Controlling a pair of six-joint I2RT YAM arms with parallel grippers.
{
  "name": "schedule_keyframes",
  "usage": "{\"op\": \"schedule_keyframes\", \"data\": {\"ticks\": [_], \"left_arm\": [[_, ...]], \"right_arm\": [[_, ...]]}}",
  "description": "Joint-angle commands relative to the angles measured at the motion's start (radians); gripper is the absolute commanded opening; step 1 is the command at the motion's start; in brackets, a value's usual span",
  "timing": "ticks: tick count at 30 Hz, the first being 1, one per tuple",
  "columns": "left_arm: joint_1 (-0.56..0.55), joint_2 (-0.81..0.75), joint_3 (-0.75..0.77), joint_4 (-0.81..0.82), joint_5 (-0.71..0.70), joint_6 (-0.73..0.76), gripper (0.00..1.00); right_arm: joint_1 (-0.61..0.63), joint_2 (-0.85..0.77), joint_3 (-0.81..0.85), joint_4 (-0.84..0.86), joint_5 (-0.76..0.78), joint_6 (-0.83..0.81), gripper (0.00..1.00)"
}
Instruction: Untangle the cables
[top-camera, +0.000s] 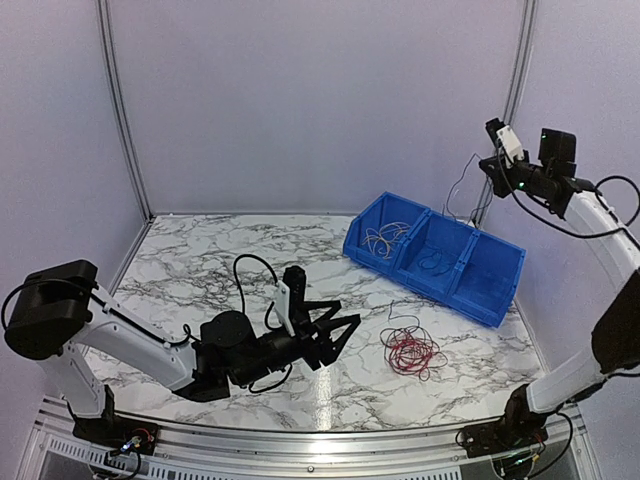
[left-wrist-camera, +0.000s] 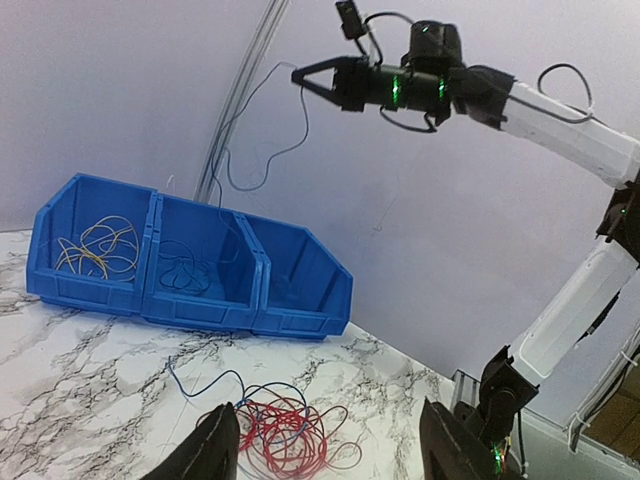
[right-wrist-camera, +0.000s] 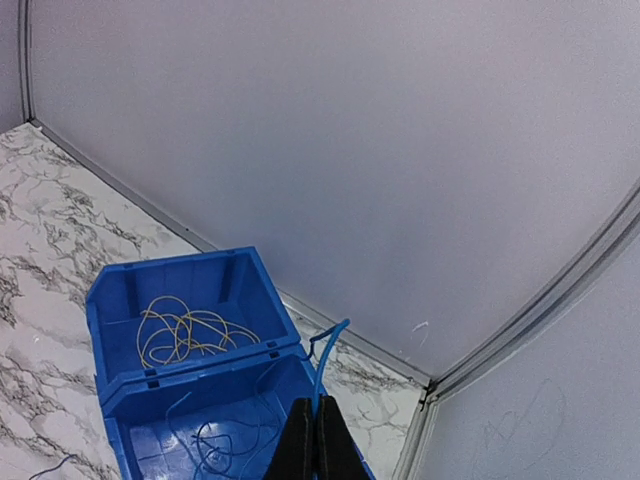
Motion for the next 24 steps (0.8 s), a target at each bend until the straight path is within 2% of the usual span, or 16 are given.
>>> {"op": "schedule_keyframes", "data": {"ticks": [1,5,11,14,17,19,24], "left_arm": [[-0.007,-0.035,-0.025,0.024,-0.041,0.016,0.64],[-0.009,-0.034,-0.030,0.024,-0.041,0.015,0.64],[-0.009,-0.018,-0.034,0.024,-0.041,0.012,0.64],[-0.008,-0.005,-0.029,0.023,-0.034,0.007,0.64],[-0.009,0.008,-0.024,0.015,-0.038,-0.001,0.65],[-0.009,0.016,-0.023,0.002,-0.049,-0.009,0.65],[-0.009,0.026,-0.018,-0.041,-0.101,-0.026,0.67]], "right_arm": [[-0.058,0.148,-0.025,0.038,-0.051,0.010,0.00],[-0.071,0.275,0.008,-0.050,-0.109,-0.013,0.00],[-0.071,0.336,-0.012,-0.072,-0.159,0.011,0.01],[-0.071,0.357,-0.013,-0.098,-0.167,-0.003,0.10],[-0.071,0.354,-0.010,-0.125,-0.160,-0.008,0.30],[-0.071,0.324,-0.022,-0.131,-0.150,0.002,0.38],[-0.067,0.202,-0.100,-0.116,-0.137,0.023,0.45]]}}
